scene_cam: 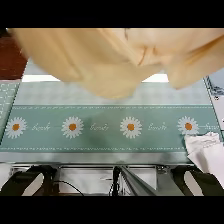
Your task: Fold the shirts.
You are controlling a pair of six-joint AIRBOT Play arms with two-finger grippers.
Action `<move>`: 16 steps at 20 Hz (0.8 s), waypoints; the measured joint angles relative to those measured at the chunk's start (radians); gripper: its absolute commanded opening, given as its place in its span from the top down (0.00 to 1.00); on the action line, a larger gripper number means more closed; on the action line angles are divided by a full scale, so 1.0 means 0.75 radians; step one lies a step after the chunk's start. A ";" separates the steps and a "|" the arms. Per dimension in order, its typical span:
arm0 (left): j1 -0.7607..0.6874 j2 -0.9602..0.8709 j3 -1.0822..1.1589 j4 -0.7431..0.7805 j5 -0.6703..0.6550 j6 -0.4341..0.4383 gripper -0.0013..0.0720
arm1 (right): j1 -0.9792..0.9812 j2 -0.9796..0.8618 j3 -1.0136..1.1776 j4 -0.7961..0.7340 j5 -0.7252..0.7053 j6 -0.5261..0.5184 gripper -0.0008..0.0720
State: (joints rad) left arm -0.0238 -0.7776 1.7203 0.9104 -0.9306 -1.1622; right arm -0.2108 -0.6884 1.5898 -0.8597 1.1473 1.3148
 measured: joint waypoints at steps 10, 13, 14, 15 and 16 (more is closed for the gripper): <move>0.000 0.387 0.006 0.246 -0.007 -0.080 0.95 | -0.002 0.062 0.238 -0.150 -0.007 0.405 0.96; 0.005 0.400 -0.030 0.257 -0.164 -0.152 0.95 | -0.002 0.060 0.245 -0.245 0.216 0.431 0.96; 0.010 0.402 -0.062 0.262 -0.211 -0.183 0.95 | -0.002 0.050 0.245 -0.316 0.324 0.434 0.96; 0.018 0.404 -0.110 0.262 -0.252 -0.219 0.95 | -0.002 0.036 0.240 -0.384 0.426 0.433 0.96; 0.023 0.405 -0.171 0.261 -0.282 -0.251 0.95 | -0.002 0.016 0.228 -0.447 0.526 0.422 0.96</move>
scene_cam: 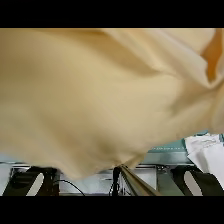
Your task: Fold the shirts.
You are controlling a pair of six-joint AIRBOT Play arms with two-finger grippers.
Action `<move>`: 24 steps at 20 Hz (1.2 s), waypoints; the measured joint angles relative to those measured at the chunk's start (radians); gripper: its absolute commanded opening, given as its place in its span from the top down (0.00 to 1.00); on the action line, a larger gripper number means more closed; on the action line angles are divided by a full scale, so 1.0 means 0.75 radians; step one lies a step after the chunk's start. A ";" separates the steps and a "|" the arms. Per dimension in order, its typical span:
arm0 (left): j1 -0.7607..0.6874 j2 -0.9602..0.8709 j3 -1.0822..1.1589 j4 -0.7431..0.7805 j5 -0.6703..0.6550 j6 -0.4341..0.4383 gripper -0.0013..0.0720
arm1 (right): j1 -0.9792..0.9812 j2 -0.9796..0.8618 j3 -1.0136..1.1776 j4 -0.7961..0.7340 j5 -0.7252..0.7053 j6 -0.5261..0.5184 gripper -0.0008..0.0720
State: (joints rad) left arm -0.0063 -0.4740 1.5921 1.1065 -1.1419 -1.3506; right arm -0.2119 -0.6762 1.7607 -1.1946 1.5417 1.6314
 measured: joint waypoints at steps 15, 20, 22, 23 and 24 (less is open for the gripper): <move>-0.024 -0.517 -0.927 -0.203 0.836 0.119 0.95 | 0.244 -0.779 -0.343 0.004 -0.657 -0.150 0.96; -0.030 -0.749 -0.944 -0.208 0.951 0.207 0.95 | 0.266 -1.021 -0.348 0.010 -0.849 -0.162 0.96; -0.031 -0.811 -0.945 -0.200 0.966 0.222 0.95 | 0.269 -1.096 -0.348 0.012 -0.877 -0.165 0.95; -0.031 -0.841 -0.946 -0.194 0.962 0.225 0.95 | 0.269 -1.130 -0.349 0.014 -0.887 -0.165 0.96; -0.031 -0.868 -0.948 -0.189 0.954 0.228 0.95 | 0.270 -1.158 -0.349 0.015 -0.889 -0.165 0.96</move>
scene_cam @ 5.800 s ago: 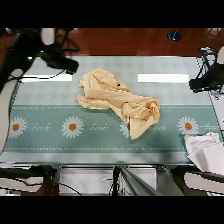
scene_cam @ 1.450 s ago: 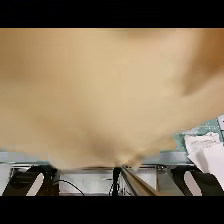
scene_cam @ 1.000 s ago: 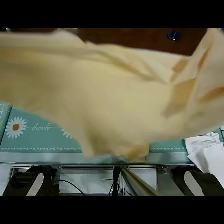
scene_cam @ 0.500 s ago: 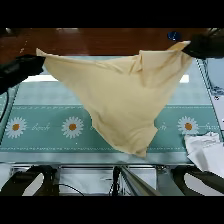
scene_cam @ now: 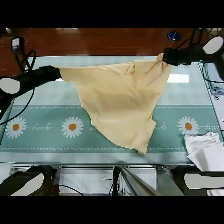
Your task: Fold the shirts.
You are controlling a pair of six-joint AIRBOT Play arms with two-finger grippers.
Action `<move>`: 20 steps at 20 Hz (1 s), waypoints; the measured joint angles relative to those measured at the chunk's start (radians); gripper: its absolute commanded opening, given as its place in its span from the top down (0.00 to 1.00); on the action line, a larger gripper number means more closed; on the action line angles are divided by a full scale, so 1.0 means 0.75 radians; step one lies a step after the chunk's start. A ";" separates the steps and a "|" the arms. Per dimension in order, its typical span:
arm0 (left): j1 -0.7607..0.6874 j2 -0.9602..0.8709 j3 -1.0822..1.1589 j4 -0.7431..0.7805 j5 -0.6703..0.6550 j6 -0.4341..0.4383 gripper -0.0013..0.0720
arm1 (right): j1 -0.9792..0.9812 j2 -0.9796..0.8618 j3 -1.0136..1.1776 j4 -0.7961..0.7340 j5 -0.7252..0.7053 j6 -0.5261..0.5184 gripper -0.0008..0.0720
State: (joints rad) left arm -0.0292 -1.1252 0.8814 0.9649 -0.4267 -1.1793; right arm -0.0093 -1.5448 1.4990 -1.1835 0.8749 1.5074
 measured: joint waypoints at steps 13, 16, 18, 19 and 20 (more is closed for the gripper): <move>-0.009 -0.187 0.003 0.009 -0.168 0.008 0.10 | 0.000 -0.143 0.000 -0.004 0.100 -0.004 0.95; 0.013 -0.175 0.054 0.007 -0.278 0.003 0.00 | 0.000 -0.144 0.000 -0.004 0.133 -0.004 0.92; 0.060 -0.160 0.100 0.037 -0.444 -0.054 0.01 | 0.000 -0.138 0.000 -0.004 0.150 -0.015 0.57; 0.089 -0.154 0.113 0.068 -0.552 -0.106 0.01 | 0.000 -0.130 0.000 -0.005 0.155 -0.032 0.43; 0.117 -0.148 0.119 0.103 -0.675 -0.166 0.01 | -0.001 -0.116 0.000 -0.007 0.156 -0.055 0.38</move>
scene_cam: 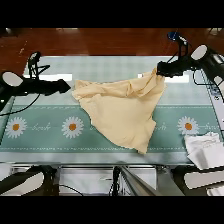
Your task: Fold the shirts.
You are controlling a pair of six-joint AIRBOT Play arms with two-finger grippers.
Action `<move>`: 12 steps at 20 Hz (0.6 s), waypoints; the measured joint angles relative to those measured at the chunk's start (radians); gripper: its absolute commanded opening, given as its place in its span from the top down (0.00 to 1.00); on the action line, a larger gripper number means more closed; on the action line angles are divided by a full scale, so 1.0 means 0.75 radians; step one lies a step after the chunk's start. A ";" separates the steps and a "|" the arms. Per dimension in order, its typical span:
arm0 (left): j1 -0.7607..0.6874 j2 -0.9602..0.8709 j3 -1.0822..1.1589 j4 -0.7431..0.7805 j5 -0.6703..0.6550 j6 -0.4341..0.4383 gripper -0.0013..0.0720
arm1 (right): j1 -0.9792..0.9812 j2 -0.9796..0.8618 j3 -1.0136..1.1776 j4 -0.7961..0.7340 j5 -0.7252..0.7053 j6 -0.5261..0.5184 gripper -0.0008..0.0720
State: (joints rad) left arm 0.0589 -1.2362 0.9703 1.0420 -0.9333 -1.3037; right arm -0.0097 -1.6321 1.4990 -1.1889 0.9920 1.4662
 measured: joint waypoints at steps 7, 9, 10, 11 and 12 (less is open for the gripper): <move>-0.070 0.242 -0.281 -0.082 -0.409 -0.193 0.01 | -0.094 0.159 0.001 -0.149 -0.080 -0.078 0.38; -0.167 0.308 -0.377 -0.185 -0.386 -0.205 0.01 | -0.153 0.188 0.001 -0.191 -0.076 -0.084 0.38; -0.227 0.326 -0.415 -0.229 -0.356 -0.216 0.01 | -0.186 0.196 0.000 -0.203 -0.061 -0.086 0.38; -0.284 0.332 -0.441 -0.258 -0.327 -0.227 0.01 | -0.215 0.202 0.000 -0.214 -0.050 -0.091 0.38; -0.349 0.330 -0.463 -0.287 -0.298 -0.238 0.01 | -0.245 0.207 0.000 -0.219 -0.038 -0.092 0.38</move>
State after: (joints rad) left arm -0.2031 -0.9890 0.6231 0.8265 -1.1564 -1.4822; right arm -0.1932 -1.4769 1.4990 -1.3529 0.9638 1.3975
